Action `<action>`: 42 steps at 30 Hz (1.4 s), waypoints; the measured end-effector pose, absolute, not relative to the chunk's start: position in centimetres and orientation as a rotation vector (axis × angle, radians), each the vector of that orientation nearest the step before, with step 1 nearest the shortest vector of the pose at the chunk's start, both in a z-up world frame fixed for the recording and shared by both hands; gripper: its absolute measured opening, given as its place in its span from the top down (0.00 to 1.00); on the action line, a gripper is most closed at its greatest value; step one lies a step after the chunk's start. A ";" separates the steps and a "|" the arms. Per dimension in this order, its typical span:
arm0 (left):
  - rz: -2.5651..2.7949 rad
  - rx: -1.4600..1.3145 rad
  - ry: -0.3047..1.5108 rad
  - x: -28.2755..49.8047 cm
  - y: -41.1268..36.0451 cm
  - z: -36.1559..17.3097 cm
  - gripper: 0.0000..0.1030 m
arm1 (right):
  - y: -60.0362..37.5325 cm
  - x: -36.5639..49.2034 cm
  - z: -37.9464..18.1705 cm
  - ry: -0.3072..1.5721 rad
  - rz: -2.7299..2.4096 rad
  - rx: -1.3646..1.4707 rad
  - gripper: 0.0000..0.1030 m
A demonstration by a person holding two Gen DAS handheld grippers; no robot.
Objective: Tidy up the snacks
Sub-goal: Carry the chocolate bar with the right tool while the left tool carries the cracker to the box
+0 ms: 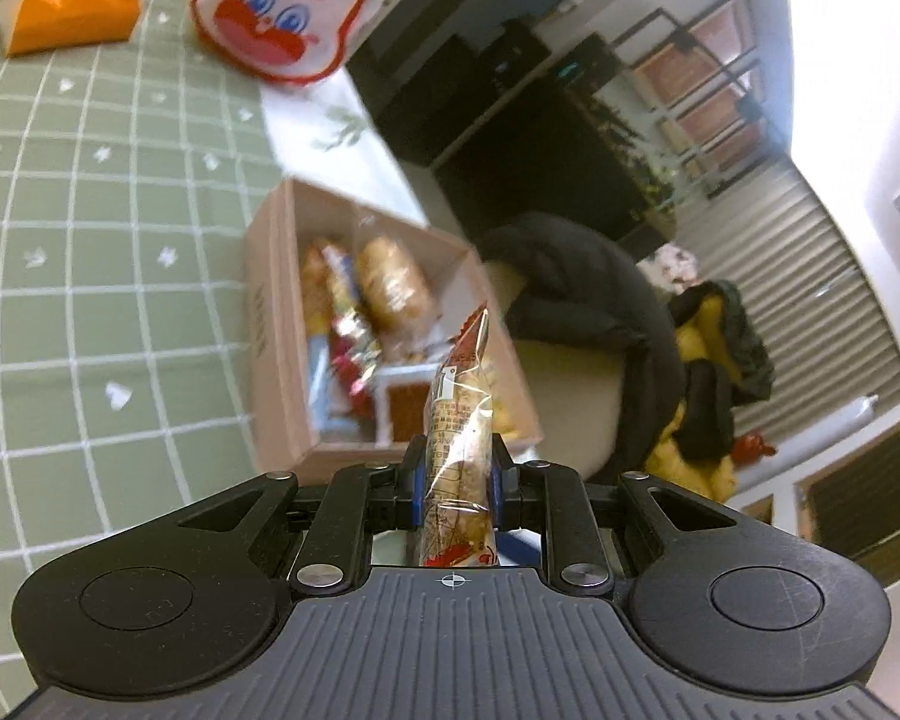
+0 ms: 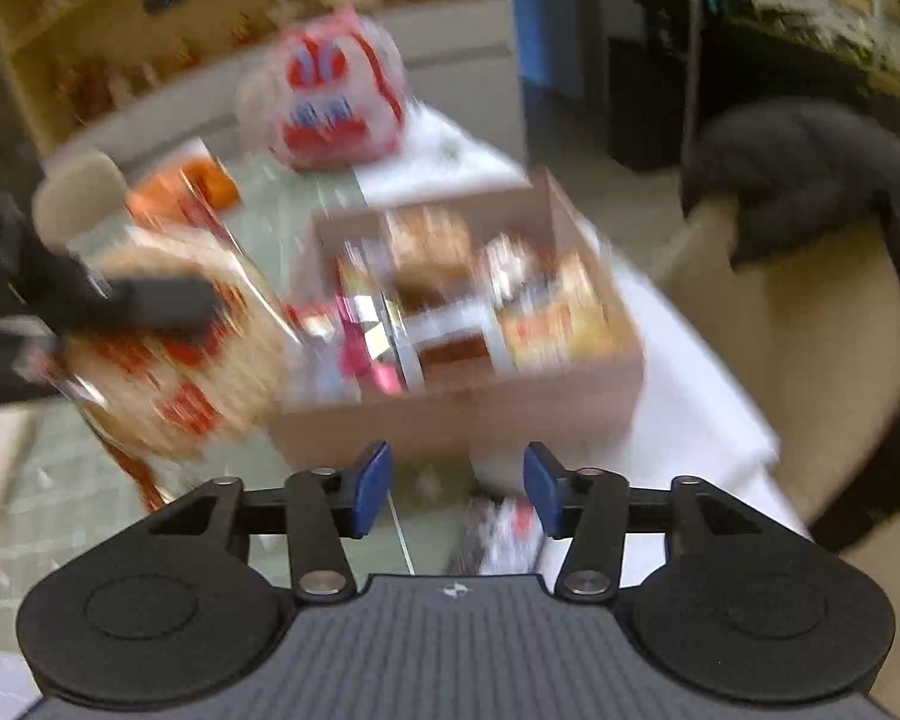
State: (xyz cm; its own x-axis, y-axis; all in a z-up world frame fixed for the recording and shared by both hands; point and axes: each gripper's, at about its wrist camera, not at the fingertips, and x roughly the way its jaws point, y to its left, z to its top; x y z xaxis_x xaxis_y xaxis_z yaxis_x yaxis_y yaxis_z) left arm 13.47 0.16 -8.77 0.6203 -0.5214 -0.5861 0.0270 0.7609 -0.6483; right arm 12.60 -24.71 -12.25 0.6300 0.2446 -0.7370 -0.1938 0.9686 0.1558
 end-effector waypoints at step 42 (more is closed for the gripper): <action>-0.331 -0.613 0.850 24.6 -0.8 -10.9 0.76 | -29.8 21.1 -2.8 0.595 0.251 0.137 0.82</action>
State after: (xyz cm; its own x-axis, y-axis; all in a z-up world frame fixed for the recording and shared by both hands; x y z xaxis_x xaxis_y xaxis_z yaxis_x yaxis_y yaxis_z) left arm 24.61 -0.81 -10.94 0.6244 -0.5034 -0.5973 0.0330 0.7810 -0.6237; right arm 21.13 -29.79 -2.83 0.7992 0.2722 -0.5358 -0.1938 0.9607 0.1989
